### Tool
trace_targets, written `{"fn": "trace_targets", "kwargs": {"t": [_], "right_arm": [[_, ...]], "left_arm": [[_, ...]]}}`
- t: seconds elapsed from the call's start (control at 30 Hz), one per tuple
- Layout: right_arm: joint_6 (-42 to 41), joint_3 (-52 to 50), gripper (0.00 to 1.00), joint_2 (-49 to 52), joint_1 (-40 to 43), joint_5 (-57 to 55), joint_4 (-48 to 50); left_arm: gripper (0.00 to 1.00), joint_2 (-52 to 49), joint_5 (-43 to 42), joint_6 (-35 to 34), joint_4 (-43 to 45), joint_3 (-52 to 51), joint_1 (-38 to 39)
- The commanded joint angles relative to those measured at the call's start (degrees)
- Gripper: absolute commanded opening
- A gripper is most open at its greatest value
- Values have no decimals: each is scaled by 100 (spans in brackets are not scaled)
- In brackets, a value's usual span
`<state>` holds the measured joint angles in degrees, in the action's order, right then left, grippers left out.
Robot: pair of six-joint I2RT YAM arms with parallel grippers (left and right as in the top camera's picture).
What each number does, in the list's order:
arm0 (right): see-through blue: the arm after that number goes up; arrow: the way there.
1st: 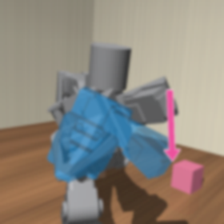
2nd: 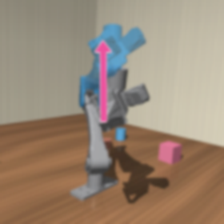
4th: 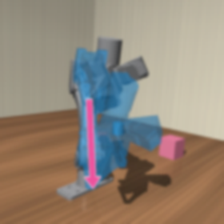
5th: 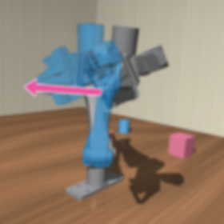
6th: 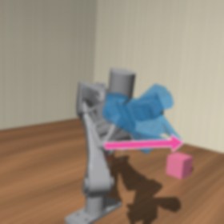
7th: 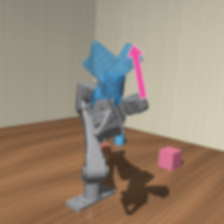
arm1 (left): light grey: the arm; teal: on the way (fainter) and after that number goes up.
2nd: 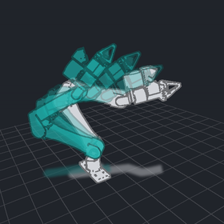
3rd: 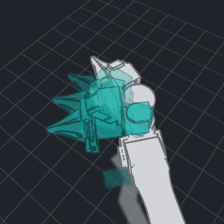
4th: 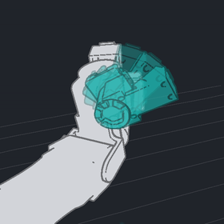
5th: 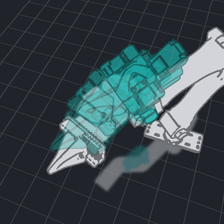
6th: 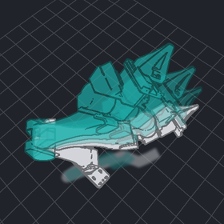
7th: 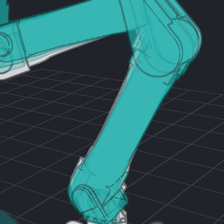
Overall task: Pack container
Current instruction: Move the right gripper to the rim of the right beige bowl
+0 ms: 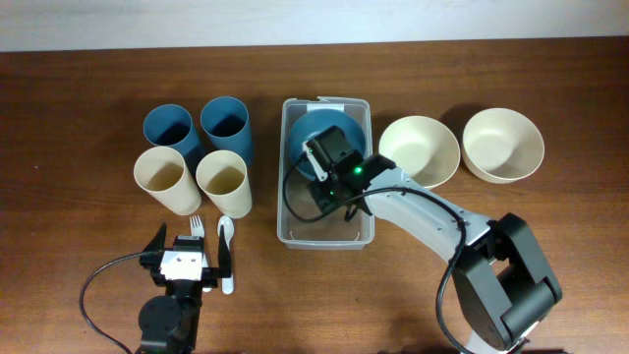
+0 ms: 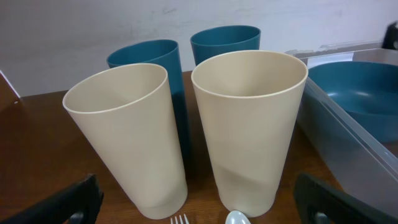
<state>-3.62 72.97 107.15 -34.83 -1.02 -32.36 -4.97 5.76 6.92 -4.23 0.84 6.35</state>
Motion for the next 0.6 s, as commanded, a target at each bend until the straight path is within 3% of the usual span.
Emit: {"fn": "trace_targets", "kwargs": {"t": [0.0,0.1,0.37,0.43,0.57], "right_arm": [[13,201,13,-151,31,72,-245],[11,431,20,-354,31,334,-654],[-782,1331,26,-1189,125,501,-1987],[-1095,1532,40,-1427,295,332,-2214],[-1637,1624,49,-1773,1121,-275,-2426]], "left_arm": [[100,55,-42,92,9,-31,-11],[100,55,-44,92,9,-31,-11],[100,55,-42,92,9,-31,-11],[100,55,-42,92,9,-31,-11],[100,55,-42,92,9,-31,-11]]}}
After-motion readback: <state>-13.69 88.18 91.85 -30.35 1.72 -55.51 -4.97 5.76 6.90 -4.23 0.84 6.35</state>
